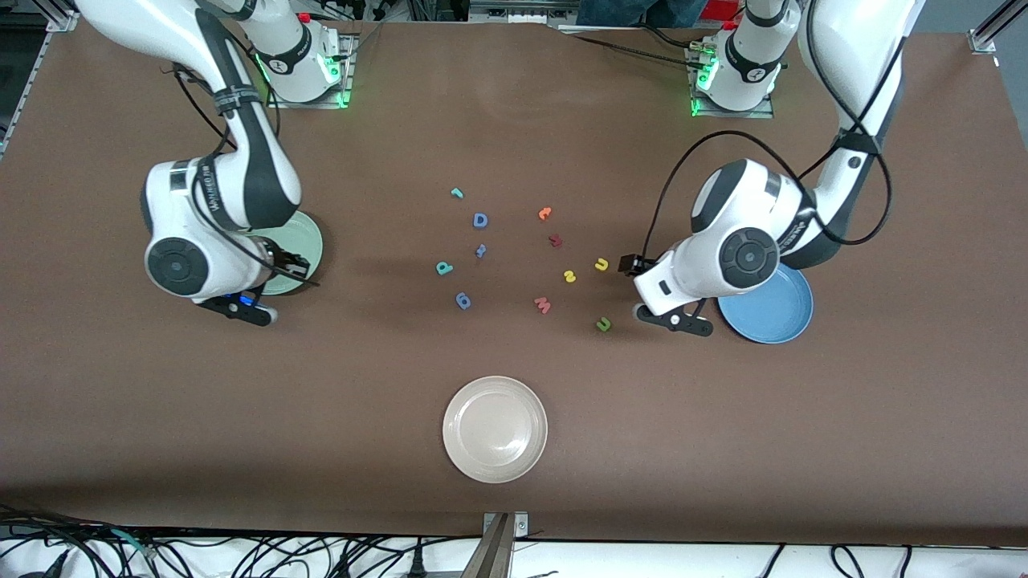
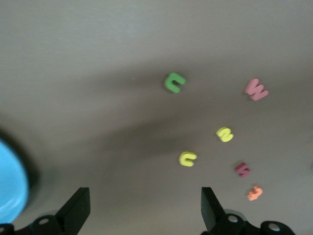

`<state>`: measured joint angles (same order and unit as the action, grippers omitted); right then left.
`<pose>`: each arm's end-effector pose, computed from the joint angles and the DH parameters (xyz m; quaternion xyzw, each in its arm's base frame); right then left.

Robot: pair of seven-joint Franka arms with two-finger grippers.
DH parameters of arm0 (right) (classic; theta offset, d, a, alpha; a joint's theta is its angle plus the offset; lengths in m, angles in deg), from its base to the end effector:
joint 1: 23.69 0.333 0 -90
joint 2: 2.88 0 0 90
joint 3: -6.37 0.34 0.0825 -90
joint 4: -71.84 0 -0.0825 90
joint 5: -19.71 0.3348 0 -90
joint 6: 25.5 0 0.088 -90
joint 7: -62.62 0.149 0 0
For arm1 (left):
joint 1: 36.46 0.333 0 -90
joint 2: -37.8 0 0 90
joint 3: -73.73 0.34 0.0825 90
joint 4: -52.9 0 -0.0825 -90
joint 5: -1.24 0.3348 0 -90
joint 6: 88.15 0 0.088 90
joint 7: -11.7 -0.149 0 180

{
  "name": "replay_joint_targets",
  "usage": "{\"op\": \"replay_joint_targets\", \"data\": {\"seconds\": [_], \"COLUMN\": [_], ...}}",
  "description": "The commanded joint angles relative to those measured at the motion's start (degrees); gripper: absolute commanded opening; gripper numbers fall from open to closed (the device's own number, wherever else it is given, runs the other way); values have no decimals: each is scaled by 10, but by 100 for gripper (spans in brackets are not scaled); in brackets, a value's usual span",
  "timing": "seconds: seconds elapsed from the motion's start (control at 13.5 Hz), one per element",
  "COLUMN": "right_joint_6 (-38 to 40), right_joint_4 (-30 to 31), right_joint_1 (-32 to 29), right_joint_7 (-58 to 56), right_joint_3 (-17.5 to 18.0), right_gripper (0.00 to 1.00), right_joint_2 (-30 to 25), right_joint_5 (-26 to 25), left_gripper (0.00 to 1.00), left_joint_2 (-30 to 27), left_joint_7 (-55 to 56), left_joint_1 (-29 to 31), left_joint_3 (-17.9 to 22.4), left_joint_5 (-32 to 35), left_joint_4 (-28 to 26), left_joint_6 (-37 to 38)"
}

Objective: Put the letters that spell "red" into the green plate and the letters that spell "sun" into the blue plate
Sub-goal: 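Place the orange letter on the green plate while the left gripper reaches letters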

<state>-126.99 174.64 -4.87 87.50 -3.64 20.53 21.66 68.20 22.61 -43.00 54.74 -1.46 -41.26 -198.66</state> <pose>0.5393 0.0943 0.3117 0.9667 -0.1438 -0.1961 0.0799 0.5631 -0.2492 0.3127 0.9831 -0.1032 -0.1361 0.0662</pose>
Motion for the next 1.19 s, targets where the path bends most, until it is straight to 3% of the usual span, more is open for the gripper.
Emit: {"op": "replay_joint_targets", "data": {"seconds": [0.0, 0.22, 0.52, 0.67, 0.96, 1.11], "right_joint_6": [-28, -71, -133, -171, -172, -172], "right_joint_4": [82, 164, 216, 234, 235, 235], "right_joint_1": [4, 4, 3, -1, -1, -1], "right_joint_7": [-75, -120, -156, -161, -161, -161], "right_joint_3": [-37, -73, -96, -96, -96, -96], "right_gripper": [2, 2, 3, 4, 8, 33], "right_joint_2": [-33, -46, -36, -28, -19, -19], "right_joint_5": [8, 7, 7, 7, 9, 9], "left_gripper": [100, 100, 100, 100, 100, 100], "left_joint_2": [26, 43, 12, -7, -26, -39], "left_joint_7": [6, 9, 9, 9, 14, 23], "left_joint_1": [-21, -51, -60, -62, -67, -73], "left_joint_3": [1, 2, 1, 1, -1, -1], "left_joint_5": [-14, -7, 45, 54, 76, 76], "left_joint_4": [21, -1, -146, -180, -226, -271], "left_joint_6": [-56, -146, -328, -344, -368, -421]}}
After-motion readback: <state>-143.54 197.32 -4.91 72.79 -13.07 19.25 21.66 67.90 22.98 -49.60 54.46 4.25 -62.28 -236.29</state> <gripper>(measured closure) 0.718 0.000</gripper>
